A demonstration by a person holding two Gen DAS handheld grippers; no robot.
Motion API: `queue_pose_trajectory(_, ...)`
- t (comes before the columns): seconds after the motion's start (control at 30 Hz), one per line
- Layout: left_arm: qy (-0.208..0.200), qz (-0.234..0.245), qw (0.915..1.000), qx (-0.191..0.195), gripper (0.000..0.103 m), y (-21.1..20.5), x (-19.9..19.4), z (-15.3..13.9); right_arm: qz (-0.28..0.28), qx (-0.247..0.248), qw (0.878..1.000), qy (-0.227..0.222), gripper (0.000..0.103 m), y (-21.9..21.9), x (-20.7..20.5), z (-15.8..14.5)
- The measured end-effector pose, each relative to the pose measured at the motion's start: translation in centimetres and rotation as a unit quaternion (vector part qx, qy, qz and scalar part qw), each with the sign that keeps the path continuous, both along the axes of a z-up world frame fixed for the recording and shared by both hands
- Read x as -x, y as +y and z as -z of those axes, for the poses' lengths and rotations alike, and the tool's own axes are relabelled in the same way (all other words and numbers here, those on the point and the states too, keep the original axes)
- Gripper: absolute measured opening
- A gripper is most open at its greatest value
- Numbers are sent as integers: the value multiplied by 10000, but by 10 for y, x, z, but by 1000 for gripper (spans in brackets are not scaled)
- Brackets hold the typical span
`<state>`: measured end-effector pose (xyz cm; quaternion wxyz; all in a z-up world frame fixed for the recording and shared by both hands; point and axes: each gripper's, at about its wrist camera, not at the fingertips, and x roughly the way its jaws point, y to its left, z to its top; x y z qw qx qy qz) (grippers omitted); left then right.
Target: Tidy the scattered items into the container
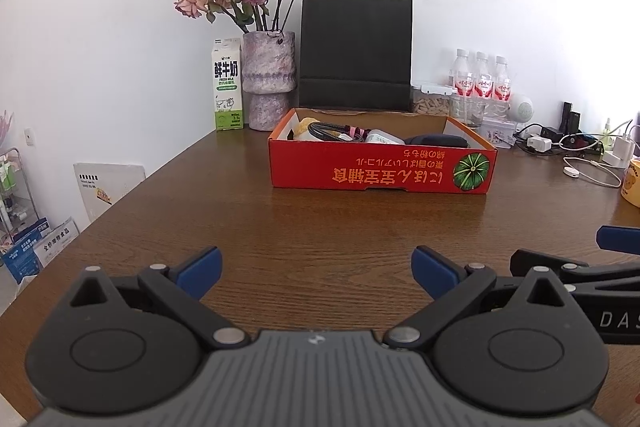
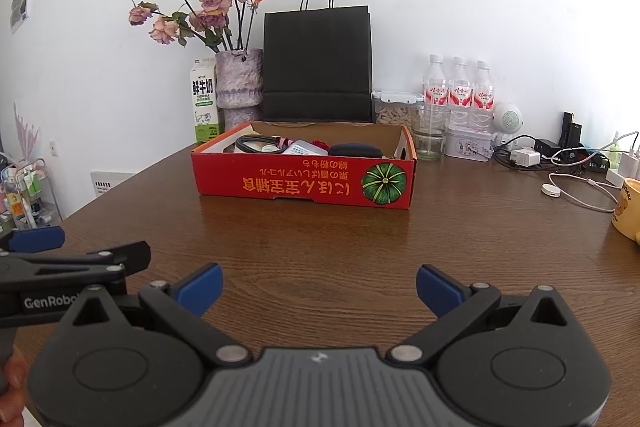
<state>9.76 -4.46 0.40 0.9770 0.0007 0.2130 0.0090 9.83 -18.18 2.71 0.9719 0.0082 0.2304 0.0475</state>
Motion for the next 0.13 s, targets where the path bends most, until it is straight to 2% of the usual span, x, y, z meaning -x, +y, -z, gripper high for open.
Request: queue_pose_trajectory(0.13, 76, 29, 9999, 112, 103, 2, -1, 2, 6, 15, 10000, 11, 103, 2, 0, 0)
